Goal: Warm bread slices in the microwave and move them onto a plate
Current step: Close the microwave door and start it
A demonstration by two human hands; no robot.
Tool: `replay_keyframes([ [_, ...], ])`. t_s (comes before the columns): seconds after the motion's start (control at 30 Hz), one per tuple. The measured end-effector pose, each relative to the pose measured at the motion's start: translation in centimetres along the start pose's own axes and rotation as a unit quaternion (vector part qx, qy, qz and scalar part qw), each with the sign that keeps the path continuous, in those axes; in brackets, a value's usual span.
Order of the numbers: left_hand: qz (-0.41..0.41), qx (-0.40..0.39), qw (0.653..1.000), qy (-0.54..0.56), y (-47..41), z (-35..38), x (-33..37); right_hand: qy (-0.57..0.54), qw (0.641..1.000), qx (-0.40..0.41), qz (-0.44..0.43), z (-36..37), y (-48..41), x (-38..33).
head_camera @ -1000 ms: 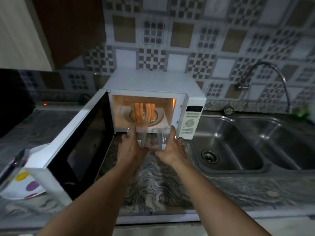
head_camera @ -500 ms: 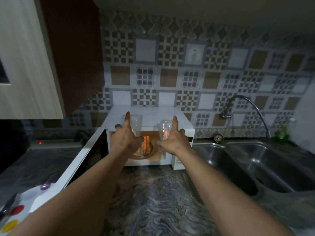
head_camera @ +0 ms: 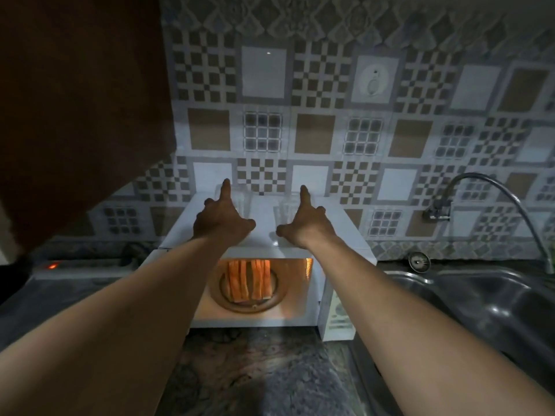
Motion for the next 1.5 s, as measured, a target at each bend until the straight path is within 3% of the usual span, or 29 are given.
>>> replay_keyframes([
  [0.4, -0.015, -0.013, 1.0, -0.006, -5.4, 4.6, -1.0, -0.008, 0.998, -0.004, -0.062, 3.2, -5.7, -0.1],
  [0.93, -0.023, -0.016, 1.0, -0.007, -6.0, 4.1, -0.8, 0.021, 0.999, 0.016, -0.035, 2.6, -5.4, -0.9],
  [1.1, 0.004, 0.003, 1.0, -0.028, -3.8, 0.9, -1.2, 0.066, 0.997, 0.028, -0.034, 1.3, -3.3, -2.5],
  [1.5, 0.081, -0.108, 0.989, -0.065, 6.1, -5.4, -7.0, 0.117, 0.992, 0.027, -0.039, 0.7, 10.3, -7.9],
])
Point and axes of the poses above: each hand's wrist, its own y-axis away from the middle knuckle, its own z-axis out of the palm, x = y × z, the point moved 6 cm from there along -y, towards the middle knuckle
